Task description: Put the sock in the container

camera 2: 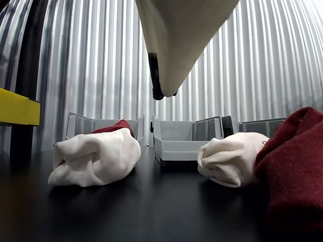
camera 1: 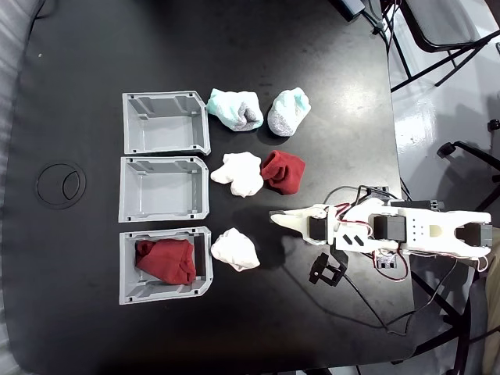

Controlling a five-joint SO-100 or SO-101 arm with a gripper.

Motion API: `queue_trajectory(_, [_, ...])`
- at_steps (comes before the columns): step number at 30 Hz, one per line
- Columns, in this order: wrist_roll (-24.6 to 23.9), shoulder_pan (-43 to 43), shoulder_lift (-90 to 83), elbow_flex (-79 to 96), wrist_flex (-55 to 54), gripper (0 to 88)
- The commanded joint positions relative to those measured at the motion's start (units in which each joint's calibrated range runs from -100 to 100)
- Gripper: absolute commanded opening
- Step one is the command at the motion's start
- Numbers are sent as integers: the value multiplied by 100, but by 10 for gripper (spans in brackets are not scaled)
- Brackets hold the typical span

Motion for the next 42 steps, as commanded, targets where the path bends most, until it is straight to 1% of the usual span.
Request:
queue_trajectory(1, [-27, 84, -69, -758, -23, 12])
queue_trajectory(9, [-27, 982, 15, -1885, 131, 12])
queue_trajectory(11, [-33, 1178, 15, -2183, 609, 12])
queue_trajectory(13, [-33, 1281, 15, -2561, 1318, 12])
queue_trajectory(19, [-33, 1304, 23, -3878, 3521, 12])
queue_trajectory(21, [-33, 1312, 23, -4212, 4051, 12])
queue_trajectory(24, [-27, 1320, 23, -4527, 4555, 12])
queue_trajectory(26, [-27, 1407, 40, -4662, 4751, 12])
queue_trajectory(29, [-33, 1895, 341, -4870, 4811, 12])
queue_trajectory(36, [-33, 3193, 2382, -5726, 4939, 13])
queue_trajectory(42, [48, 3453, 3929, -6736, 5400, 13])
